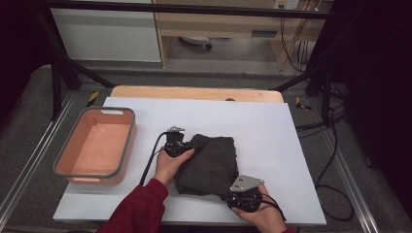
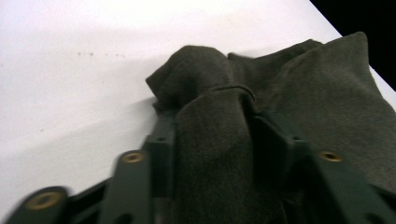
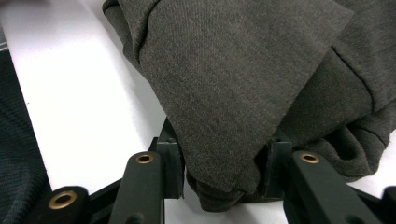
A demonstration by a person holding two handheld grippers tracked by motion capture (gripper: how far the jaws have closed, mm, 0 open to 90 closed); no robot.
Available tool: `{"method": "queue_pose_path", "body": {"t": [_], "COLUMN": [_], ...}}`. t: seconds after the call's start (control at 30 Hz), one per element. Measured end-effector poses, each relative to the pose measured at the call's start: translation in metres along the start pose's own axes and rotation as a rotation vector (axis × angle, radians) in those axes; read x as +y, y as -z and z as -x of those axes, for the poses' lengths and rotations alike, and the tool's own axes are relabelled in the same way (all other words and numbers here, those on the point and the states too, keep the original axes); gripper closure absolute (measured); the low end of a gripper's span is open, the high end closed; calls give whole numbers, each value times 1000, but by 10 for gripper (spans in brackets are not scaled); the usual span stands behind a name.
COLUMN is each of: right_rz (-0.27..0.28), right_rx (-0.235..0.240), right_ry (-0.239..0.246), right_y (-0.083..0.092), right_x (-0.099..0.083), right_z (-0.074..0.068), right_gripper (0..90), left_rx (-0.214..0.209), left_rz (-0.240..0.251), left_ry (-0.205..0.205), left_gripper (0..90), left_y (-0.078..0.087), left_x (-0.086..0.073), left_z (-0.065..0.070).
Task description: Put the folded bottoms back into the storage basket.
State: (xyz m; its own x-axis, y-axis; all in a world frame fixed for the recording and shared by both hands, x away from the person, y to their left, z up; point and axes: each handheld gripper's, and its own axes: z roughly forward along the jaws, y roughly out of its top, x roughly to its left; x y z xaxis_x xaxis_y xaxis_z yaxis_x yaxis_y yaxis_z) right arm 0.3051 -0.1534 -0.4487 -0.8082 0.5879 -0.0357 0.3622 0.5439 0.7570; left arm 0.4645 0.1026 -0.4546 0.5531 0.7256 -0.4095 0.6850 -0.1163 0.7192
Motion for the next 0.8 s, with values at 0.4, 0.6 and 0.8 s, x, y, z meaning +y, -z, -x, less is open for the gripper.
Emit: {"method": "queue_pose_path", "body": {"t": [0.4, 0.6, 0.8], "right_rz": [72, 128, 171], "right_rx": [-21, -40, -36], "right_ry": [35, 65, 88], "right_y": [7, 8, 1], "right_x": [16, 37, 62], "right_z": [-9, -11, -11], "right_gripper": [658, 658, 658], "left_rx": [52, 82, 120], "left_rz": [103, 135, 155], "left_ry": [-113, -158, -186], "left_gripper": [743, 743, 743], "left_y": [32, 59, 81], "left_x": [22, 45, 63], "left_z": [21, 23, 19]}}
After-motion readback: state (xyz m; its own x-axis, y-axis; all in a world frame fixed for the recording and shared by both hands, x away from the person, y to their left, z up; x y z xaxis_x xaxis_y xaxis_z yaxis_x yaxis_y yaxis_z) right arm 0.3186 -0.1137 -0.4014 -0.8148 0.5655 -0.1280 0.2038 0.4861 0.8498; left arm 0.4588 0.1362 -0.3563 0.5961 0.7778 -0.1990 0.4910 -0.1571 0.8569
